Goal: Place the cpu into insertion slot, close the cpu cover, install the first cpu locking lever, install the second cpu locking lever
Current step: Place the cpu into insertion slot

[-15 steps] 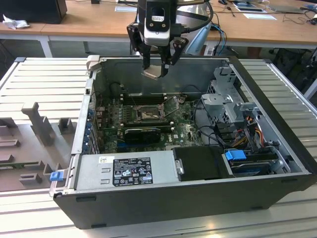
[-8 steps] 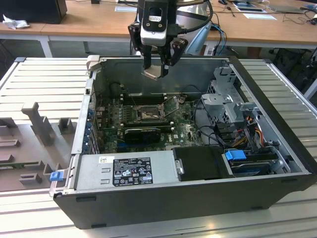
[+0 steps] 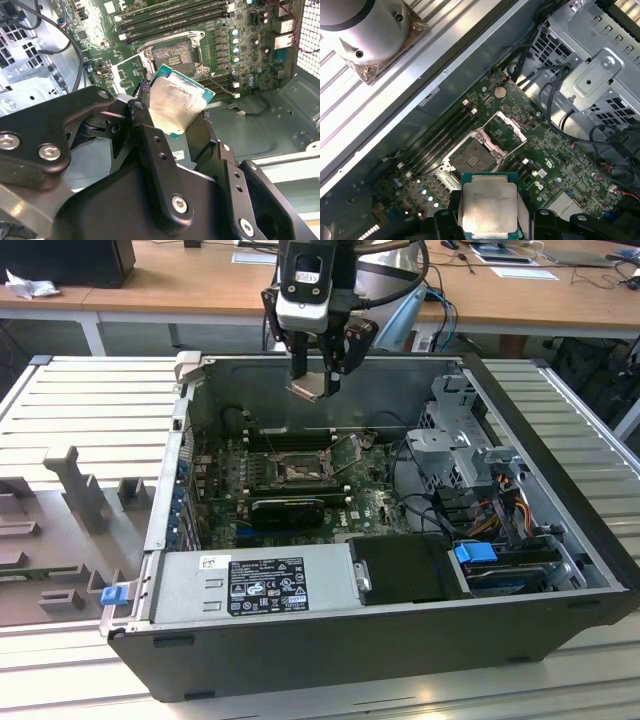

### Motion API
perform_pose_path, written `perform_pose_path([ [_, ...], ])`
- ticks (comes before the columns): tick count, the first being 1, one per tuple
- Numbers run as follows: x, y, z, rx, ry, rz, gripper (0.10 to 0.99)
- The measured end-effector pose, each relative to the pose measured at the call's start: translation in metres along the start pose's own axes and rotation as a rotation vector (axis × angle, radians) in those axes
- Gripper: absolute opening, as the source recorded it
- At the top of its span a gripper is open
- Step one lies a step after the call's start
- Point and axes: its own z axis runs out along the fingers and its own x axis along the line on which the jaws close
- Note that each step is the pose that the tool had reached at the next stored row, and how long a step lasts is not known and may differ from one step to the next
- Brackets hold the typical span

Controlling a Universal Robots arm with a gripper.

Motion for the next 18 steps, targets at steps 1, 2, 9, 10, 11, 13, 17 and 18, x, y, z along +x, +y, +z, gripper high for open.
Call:
perform_pose_path([
  [1, 0.0, 0.0, 0.0, 0.0, -0.0012, 0.014, 0.529],
  [2, 0.0, 0.0, 0.0001, 0.0, -0.0024, 0.027, 0.529],
  [9, 0.0, -0.0001, 0.0008, -0.003, -0.0126, 0.141, 0.529],
  [10, 0.0, -0.0001, 0.0009, -0.003, -0.0142, 0.159, 0.529],
  [11, 0.0, -0.0001, 0.0009, -0.003, -0.0155, 0.174, 0.529],
  [13, 0.0, -0.0001, 0.0011, -0.004, -0.0175, 0.197, 0.529],
  [17, 0.0, -0.0001, 0.0013, -0.005, -0.0211, 0.237, 0.529],
  [18, 0.0, -0.0001, 0.0013, -0.005, -0.022, 0.248, 0.529],
])
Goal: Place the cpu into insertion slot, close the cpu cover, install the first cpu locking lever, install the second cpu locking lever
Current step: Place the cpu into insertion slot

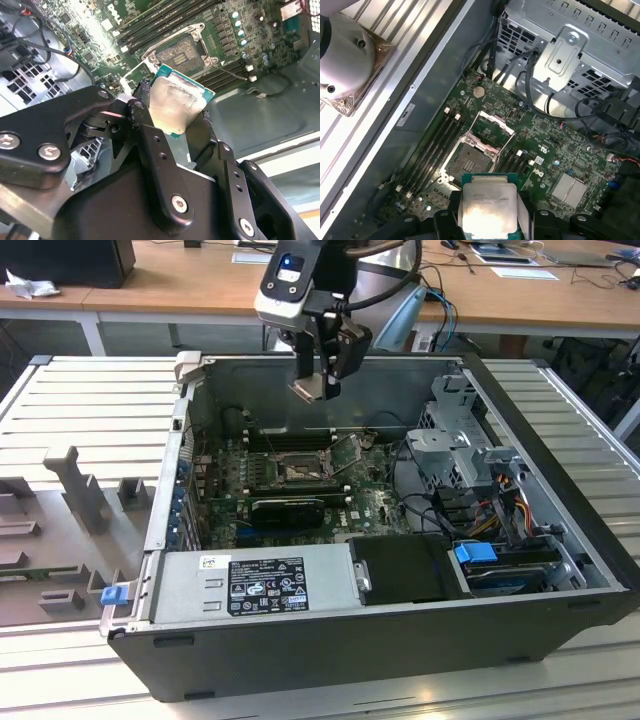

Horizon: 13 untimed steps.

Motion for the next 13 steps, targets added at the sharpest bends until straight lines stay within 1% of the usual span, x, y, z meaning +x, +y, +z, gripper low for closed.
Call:
perform_pose_path([
  [3, 0.0, 0.0, 0.0001, -0.001, -0.0031, 0.035, 0.529],
  [8, 0.0, 0.0, 0.0004, -0.002, -0.0097, 0.11, 0.529],
  [10, 0.0, -0.0001, 0.0005, -0.003, -0.0132, 0.148, 0.529],
  [13, 0.0, -0.0001, 0.0007, -0.003, -0.0155, 0.174, 0.529],
])
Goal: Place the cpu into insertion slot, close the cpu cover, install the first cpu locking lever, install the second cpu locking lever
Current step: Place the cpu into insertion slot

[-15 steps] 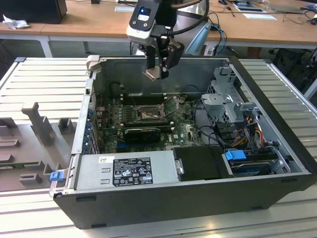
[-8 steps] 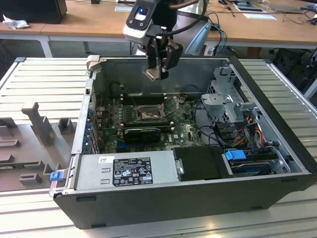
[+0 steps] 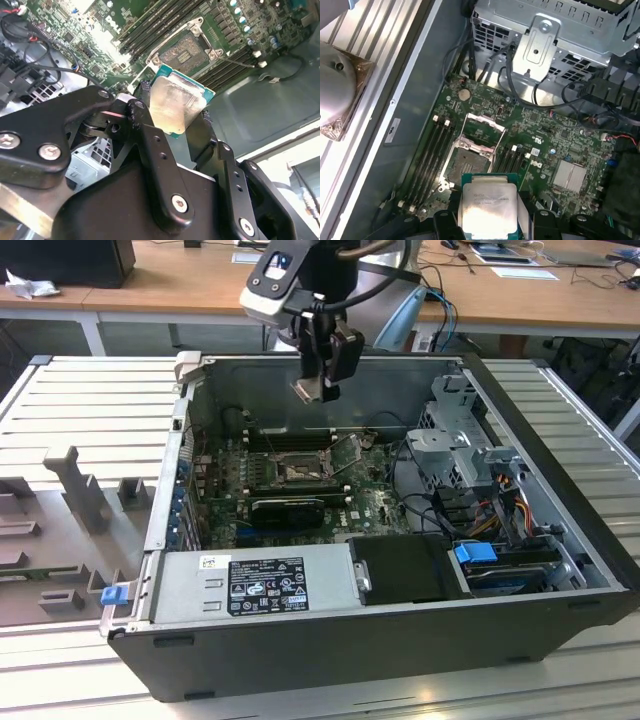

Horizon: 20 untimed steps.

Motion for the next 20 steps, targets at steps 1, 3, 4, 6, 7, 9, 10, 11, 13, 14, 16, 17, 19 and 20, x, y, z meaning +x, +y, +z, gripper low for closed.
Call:
perform_pose_path([
  [1, 0.0, 0.0, 0.0001, 0.0, -0.0009, 0.01, 0.529],
  [3, 0.0, 0.0, 0.0002, -0.001, -0.0026, 0.031, 0.529],
  [4, 0.0, 0.0, 0.0002, -0.001, -0.0038, 0.043, 0.529],
  [6, 0.0, 0.0, 0.0004, -0.001, -0.0058, 0.066, 0.529],
  [7, 0.0, 0.0, 0.0004, -0.001, -0.0066, 0.075, 0.529],
  [9, 0.0, -0.0001, 0.0006, -0.002, -0.0098, 0.111, 0.529],
  [10, 0.0, -0.0001, 0.0008, -0.003, -0.0115, 0.13, 0.529],
  [11, 0.0, -0.0001, 0.0008, -0.003, -0.0125, 0.141, 0.529],
  [13, 0.0, -0.0001, 0.001, -0.003, -0.0145, 0.164, 0.529],
  [14, 0.0, -0.0001, 0.0011, -0.004, -0.0163, 0.183, 0.529],
  [16, 0.0, -0.0001, 0.0015, -0.004, -0.0187, 0.211, 0.529],
  [17, 0.0, -0.0001, 0.0017, -0.005, -0.0202, 0.228, 0.529],
  [19, -0.0001, -0.0002, 0.0023, -0.005, -0.0238, 0.268, 0.529],
  [20, -0.0001, -0.0002, 0.0025, -0.006, -0.0247, 0.278, 0.529],
])
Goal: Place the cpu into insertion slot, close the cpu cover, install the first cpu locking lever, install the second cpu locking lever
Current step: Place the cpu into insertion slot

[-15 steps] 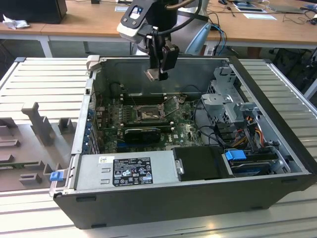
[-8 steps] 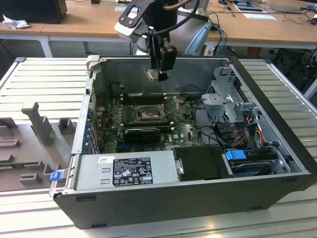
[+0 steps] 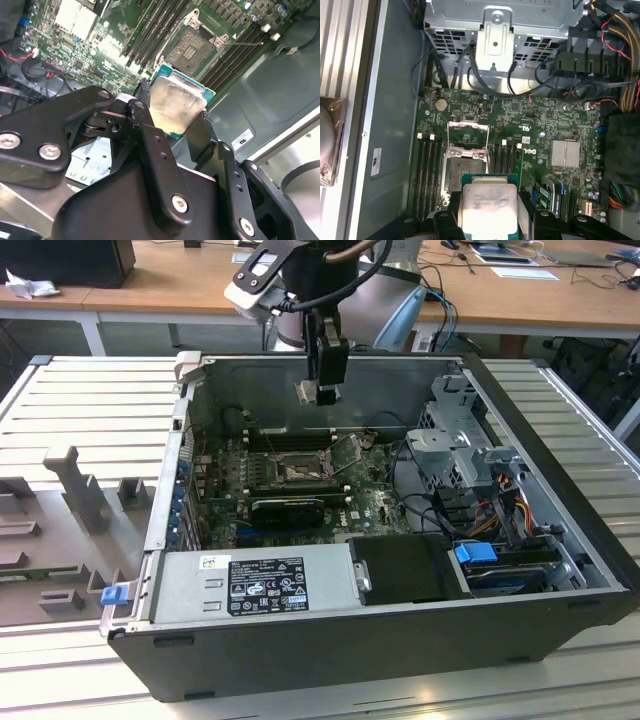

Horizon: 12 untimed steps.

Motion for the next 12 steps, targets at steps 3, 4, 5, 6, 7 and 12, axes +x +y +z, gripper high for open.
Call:
perform_pose_path([
  [3, 0.0, -0.0001, 0.0005, -0.001, -0.0032, 0.036, 0.529],
  [4, 0.0, -0.0001, 0.0006, -0.001, -0.004, 0.045, 0.529],
  [5, 0.0, -0.0001, 0.0007, -0.001, -0.0047, 0.054, 0.529],
  [6, 0.0, -0.0001, 0.0008, -0.001, -0.0055, 0.062, 0.529],
  [7, 0.0, -0.0001, 0.0009, -0.001, -0.0062, 0.07, 0.529],
  [12, 0.0, -0.0002, 0.0025, -0.003, -0.0117, 0.132, 0.529],
])
